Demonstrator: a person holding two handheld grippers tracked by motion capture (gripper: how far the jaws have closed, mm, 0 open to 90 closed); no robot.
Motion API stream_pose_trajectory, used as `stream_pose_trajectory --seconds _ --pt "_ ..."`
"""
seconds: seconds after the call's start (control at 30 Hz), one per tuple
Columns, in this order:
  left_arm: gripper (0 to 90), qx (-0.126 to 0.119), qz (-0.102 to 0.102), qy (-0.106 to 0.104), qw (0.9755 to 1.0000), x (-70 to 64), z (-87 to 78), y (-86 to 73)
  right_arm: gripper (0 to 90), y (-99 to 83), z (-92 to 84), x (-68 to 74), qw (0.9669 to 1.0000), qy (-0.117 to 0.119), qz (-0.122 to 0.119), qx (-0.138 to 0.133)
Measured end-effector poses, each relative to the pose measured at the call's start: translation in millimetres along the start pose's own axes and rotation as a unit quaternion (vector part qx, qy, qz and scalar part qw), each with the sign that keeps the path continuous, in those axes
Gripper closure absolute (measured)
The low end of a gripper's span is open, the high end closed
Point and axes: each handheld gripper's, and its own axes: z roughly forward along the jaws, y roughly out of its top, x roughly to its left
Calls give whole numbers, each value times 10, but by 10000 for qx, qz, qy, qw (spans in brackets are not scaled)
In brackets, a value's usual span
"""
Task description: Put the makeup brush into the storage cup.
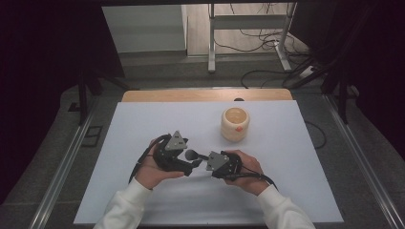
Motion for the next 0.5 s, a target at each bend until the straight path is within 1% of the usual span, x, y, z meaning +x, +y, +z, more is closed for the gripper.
stream_pose_trajectory --seconds 0.03,0.17,0.23,0.27,0.5 --pt "157 -20 -85 5 10000 -1 -17 -16 745 -3 -5 -1 10000 -6 51 -6" --pt "156 -89 -138 13 9999 21 -66 -56 746 -18 -18 -23 9999 15 125 -28" --pt "156 -138 -195 28 9997 30 -94 -79 746 -33 -16 -34 9999 -13 156 -32" --pt "157 -153 -214 66 9996 44 -115 -101 746 -36 -20 -39 9999 -22 158 -31" --pt "162 -188 -284 150 9993 82 -152 -164 746 -41 -56 -52 9996 -19 240 -111"
